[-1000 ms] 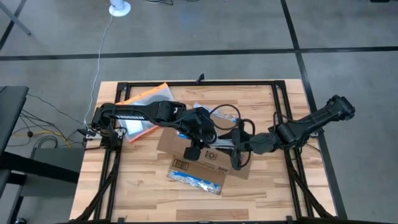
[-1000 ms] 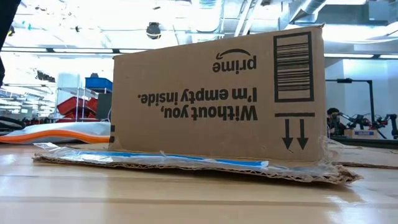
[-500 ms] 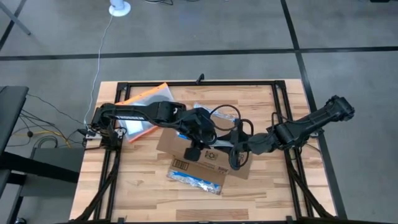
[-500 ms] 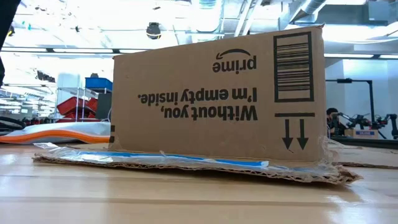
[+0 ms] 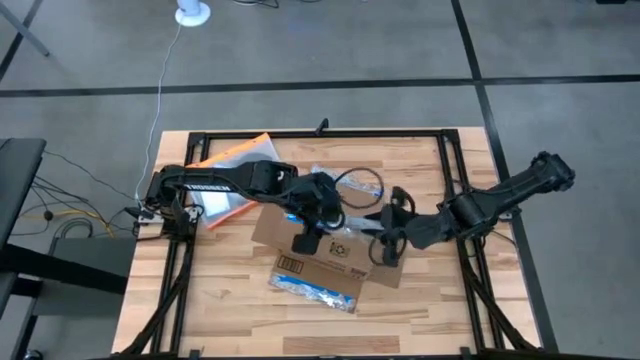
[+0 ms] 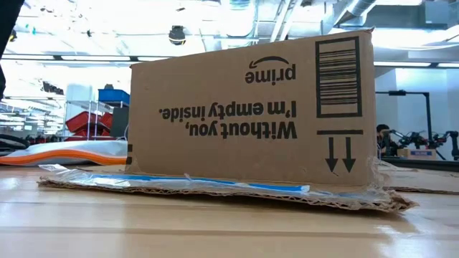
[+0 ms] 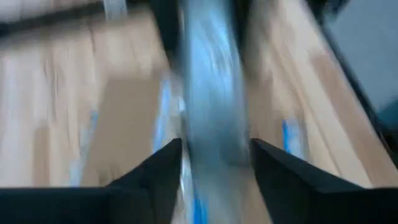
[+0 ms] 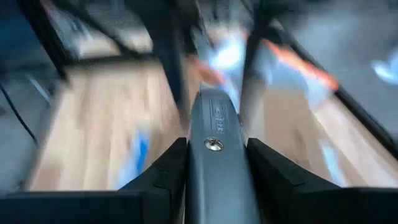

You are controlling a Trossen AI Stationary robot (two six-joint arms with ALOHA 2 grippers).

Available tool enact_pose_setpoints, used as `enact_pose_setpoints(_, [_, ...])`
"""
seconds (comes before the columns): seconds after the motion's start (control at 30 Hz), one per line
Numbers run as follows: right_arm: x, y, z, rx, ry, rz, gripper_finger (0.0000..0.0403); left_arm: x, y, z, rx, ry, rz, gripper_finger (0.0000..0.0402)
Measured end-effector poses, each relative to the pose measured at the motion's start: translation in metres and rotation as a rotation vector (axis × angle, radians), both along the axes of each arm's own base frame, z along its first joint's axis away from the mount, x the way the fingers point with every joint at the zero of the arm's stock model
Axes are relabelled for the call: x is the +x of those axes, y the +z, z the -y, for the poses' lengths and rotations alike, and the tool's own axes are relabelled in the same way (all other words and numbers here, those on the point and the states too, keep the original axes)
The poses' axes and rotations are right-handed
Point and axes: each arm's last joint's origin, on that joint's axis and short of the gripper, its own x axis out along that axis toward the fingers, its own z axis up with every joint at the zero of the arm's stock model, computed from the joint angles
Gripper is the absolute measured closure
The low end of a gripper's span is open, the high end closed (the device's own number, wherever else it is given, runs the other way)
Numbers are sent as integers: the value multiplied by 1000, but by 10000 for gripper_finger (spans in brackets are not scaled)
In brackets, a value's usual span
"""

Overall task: Unpack boxes
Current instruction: Break down the box using the silver cutter until it is completely flat

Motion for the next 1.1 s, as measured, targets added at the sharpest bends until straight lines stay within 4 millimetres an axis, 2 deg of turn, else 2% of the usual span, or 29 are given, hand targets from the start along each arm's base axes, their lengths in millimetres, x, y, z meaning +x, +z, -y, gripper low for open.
enact_pose_setpoints(0.1, [-18,-4,-1,34,-57,-81,288,-4,-3,1,-5,14,-55,169])
enact_pose_setpoints(0.2, [-45,-16,-6,28,-131,-190,288,-8,-6,0,-5,47,-104,161])
enact_pose_setpoints(0.37, [-83,-29,-21,64,-196,-157,288,-8,-6,3,-14,56,-107,158])
enact_pose_setpoints(0.53, [-114,-52,-31,86,-238,-89,288,-4,-3,7,-47,84,-54,156])
enact_pose_setpoints(0.73, [-125,-70,-37,86,-233,-94,288,-2,-2,9,-91,131,-38,156])
enact_pose_setpoints(1.1, [-126,-68,-34,54,-219,-70,288,-1,-2,9,-116,167,-39,155])
